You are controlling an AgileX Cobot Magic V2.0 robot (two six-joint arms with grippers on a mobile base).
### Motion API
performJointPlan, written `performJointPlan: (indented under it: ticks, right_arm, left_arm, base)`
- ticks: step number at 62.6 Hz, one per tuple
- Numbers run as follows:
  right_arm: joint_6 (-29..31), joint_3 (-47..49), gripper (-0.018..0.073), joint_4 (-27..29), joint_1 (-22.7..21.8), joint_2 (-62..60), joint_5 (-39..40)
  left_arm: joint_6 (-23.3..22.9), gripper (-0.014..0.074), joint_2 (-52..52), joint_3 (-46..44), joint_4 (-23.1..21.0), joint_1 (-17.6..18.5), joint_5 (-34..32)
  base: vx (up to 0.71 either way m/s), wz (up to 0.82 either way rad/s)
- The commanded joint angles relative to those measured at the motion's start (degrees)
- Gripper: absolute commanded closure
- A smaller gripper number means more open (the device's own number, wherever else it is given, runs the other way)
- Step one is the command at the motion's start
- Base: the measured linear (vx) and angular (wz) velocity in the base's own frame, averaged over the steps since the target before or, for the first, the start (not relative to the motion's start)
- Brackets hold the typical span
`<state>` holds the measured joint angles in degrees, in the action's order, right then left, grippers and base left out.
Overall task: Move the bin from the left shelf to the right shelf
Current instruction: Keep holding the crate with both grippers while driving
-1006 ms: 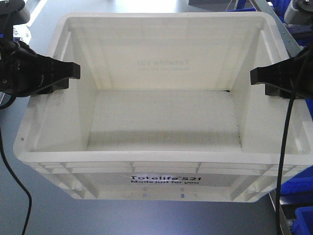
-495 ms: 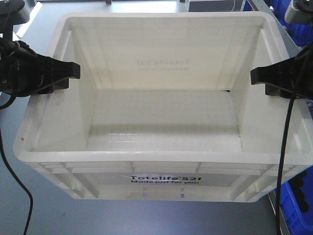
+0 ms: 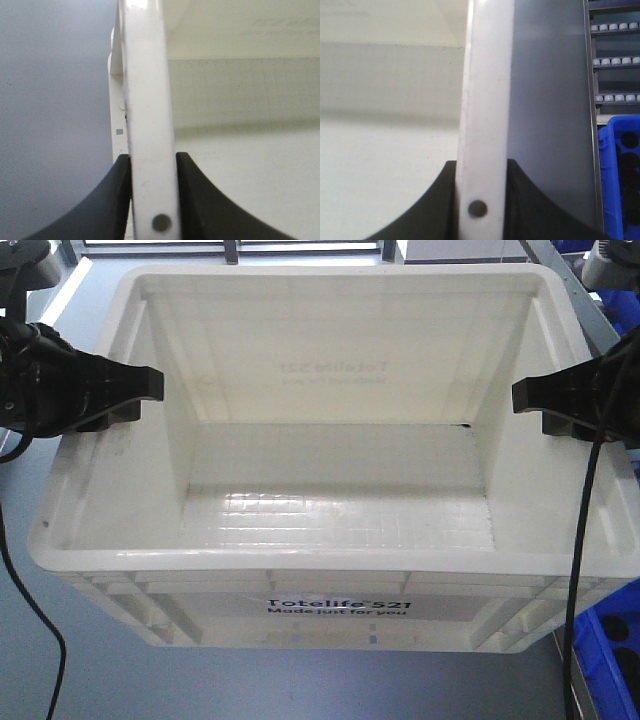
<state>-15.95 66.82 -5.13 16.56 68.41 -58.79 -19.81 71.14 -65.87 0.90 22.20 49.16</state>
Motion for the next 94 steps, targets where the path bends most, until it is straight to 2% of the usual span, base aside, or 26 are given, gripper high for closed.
performJointPlan:
  ticks: [1, 94]
  right_arm:
    - [0.28, 2.15, 0.0559, -4.92, -0.69, -2.13, 5.28]
    - [0.28, 2.15, 0.0559, -4.92, -0.69, -2.13, 5.28]
  left_arm:
    - [0.99, 0.0524, -2.74, -2.23, 1.71, -0.09, -4.84]
    - [0.99, 0.0524, -2.74, -2.23, 1.71, -0.09, -4.84]
  base:
    - [0.34, 0.06]
    - [0.32, -0.01]
